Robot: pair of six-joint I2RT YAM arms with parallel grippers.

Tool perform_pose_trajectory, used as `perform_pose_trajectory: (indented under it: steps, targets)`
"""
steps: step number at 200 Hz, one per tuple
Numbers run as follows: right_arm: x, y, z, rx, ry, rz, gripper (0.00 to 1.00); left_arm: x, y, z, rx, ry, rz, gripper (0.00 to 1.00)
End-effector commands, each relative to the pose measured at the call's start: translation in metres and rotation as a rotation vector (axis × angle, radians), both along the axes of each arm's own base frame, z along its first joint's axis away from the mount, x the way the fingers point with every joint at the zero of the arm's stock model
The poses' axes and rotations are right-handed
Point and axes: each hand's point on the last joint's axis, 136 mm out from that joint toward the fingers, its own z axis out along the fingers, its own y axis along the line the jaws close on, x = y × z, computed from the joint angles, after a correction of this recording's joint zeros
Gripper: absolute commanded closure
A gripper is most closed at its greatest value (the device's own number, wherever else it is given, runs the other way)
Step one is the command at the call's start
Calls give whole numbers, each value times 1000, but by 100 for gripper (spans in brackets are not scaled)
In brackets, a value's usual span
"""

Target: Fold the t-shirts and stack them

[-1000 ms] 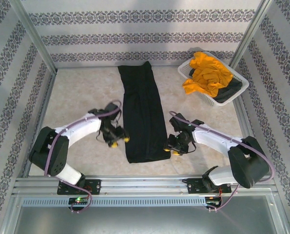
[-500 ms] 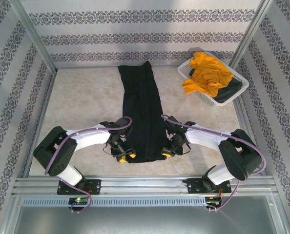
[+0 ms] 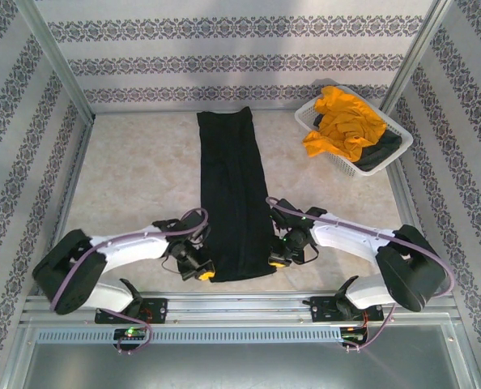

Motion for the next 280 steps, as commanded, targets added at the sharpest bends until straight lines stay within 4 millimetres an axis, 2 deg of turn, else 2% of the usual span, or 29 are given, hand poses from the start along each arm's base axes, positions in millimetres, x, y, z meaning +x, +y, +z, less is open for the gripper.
perform_pose_trajectory:
  steps: [1,33,58,84,112,129,146,172,185,196,200,209,219,234,246,255,271,280]
  targets:
    - [-14,-2,11,11,24,18,100,-17,7,-1,6,60,73,100]
    - [-12,-2,30,52,-5,-26,100,6,2,20,-16,-44,153,100]
    - [13,1,54,90,-69,-93,100,35,3,52,-8,-175,206,100]
    - [64,3,79,120,-150,-174,100,76,8,79,-22,-272,279,100]
    - [134,15,106,144,-231,-201,100,140,15,105,-69,-349,362,100]
    - [178,20,115,147,-264,-219,100,183,23,119,-74,-400,378,100]
    - [222,22,117,139,-294,-251,100,226,32,118,-73,-424,396,100]
    - [287,28,107,158,-303,-290,100,293,45,110,-75,-448,422,100]
    - [315,32,94,166,-285,-299,100,322,50,104,-66,-455,422,100]
    - [335,36,81,171,-262,-297,100,341,54,88,-48,-434,416,100]
    - [340,39,76,176,-248,-293,100,347,55,83,-46,-425,416,97]
    - [349,42,65,179,-213,-282,81,360,53,72,-64,-413,404,81]
    - [358,43,63,183,-211,-261,66,368,55,64,-53,-394,396,59]
    - [366,38,75,164,-258,-239,52,376,59,73,-48,-445,384,40]
    - [364,30,86,156,-285,-238,46,373,62,87,-46,-490,382,38]
    - [358,22,95,137,-308,-232,44,361,66,93,-36,-497,390,38]
    - [339,12,108,113,-360,-215,42,322,75,96,0,-480,417,40]
    - [321,6,103,105,-358,-216,41,297,77,92,-3,-462,447,42]
